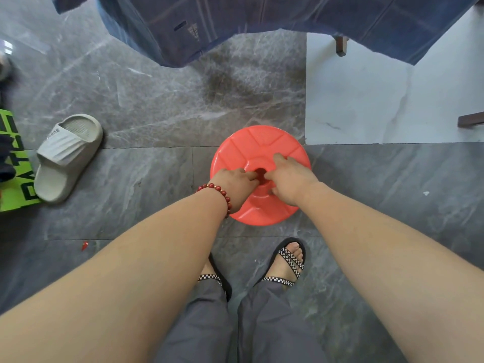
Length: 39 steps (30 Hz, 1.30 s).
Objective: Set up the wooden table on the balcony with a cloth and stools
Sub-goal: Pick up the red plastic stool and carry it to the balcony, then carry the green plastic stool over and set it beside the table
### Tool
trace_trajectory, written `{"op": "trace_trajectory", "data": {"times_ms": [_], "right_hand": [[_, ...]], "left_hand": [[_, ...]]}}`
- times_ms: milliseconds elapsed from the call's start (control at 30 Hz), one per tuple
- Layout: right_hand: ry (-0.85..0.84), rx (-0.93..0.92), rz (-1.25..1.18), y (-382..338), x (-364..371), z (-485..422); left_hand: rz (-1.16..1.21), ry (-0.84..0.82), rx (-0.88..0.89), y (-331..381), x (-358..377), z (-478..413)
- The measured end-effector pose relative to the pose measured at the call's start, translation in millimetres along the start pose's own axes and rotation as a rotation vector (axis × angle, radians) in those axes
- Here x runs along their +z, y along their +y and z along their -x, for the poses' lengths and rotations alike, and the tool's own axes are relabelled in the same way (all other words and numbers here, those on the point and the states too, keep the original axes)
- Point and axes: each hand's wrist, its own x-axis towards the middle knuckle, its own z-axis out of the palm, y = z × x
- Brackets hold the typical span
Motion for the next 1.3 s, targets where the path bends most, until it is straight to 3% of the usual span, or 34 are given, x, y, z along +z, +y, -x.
{"op": "trace_trajectory", "data": {"times_ms": [333,600,767,967,1167,1300], "right_hand": [[0.077,0.049,-0.171,-10.0,-63.3,60.4],[0.312,0.199,-0.608,-54.3,-142.8,151.6],[0.513,0.286,-0.903,-93.5,-191.5,217.9],[0.703,0.29,-1.014,-129.3,-248.9,296.9],[0.812,0.311,-1.154,-166.1,-305.6,397.7],[0.912,0.272,-1.267,-187.9,-332.2,459.7]], "left_hand": [[0.074,0.05,-0.145,6.2,-79.1,48.1],[0.247,0.157,-0.184,28.0,-189.2,120.3],[0.582,0.297,-0.191,39.6,-244.4,185.0],[0.686,0.521,-0.177,38.1,-313.3,282.2],[0.741,0.603,-0.163,54.5,-372.7,372.6],[0.918,0.701,-0.108,75.6,-414.5,424.1]]}}
